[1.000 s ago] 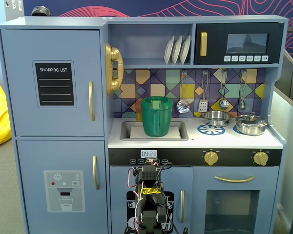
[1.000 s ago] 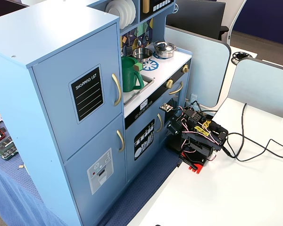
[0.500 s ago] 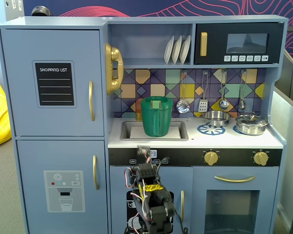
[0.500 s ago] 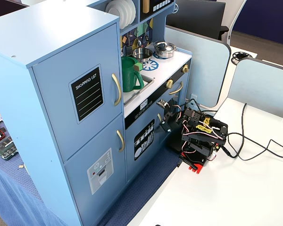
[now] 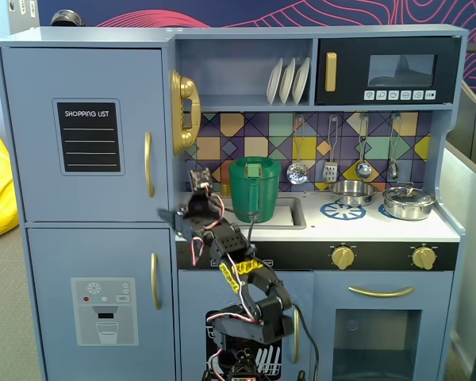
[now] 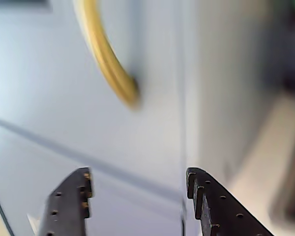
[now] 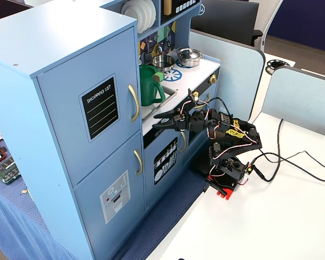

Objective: Open the left cabinet door

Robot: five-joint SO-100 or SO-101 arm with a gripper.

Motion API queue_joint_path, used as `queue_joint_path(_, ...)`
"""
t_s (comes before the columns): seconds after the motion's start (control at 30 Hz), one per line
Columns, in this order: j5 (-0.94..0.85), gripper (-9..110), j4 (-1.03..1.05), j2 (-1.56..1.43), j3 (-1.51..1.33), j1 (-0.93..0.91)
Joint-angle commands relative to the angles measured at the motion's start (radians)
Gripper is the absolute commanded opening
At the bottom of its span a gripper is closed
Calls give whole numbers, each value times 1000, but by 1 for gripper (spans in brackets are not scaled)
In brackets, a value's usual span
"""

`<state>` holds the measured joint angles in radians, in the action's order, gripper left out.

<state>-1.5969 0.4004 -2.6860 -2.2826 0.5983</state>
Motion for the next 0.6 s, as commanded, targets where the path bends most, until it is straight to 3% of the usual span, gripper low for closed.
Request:
queue_joint_path(0.0,-51,21,-75,66,152,44)
queue_joint_path(0.57,-109,17,-219,311,382,100)
